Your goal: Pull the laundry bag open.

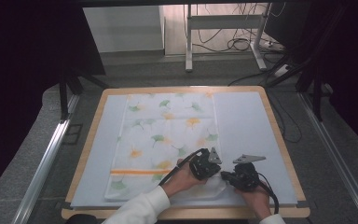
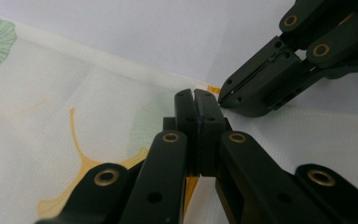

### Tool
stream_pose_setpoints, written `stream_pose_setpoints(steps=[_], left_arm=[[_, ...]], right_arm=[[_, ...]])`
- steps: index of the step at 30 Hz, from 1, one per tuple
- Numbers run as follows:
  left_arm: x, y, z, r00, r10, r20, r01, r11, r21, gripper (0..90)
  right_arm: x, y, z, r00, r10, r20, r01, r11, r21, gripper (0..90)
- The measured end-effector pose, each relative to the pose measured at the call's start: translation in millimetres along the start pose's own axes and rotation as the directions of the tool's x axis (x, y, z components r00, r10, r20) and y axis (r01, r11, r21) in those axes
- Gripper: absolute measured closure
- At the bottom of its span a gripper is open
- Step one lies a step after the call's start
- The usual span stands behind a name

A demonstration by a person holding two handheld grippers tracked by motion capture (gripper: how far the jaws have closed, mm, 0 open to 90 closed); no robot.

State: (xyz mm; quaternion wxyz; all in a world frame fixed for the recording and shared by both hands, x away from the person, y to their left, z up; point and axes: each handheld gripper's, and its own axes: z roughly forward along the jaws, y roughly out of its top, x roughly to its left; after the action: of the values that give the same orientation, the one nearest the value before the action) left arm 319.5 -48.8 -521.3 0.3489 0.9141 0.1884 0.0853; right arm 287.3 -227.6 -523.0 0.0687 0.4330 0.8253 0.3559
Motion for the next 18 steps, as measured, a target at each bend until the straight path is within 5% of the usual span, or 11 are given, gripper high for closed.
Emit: stream_pose_setpoints(steps=[18], left_arm=[[4.0,-12.0,-11.1,0.9999,-0.009,-0.013,0.01,0.9999,0.011,90.0]], right_arm=[[-2.8,-0.3,-0.1,0.9998,0.002,-0.018,-0.002,1.0,-0.001,89.7]])
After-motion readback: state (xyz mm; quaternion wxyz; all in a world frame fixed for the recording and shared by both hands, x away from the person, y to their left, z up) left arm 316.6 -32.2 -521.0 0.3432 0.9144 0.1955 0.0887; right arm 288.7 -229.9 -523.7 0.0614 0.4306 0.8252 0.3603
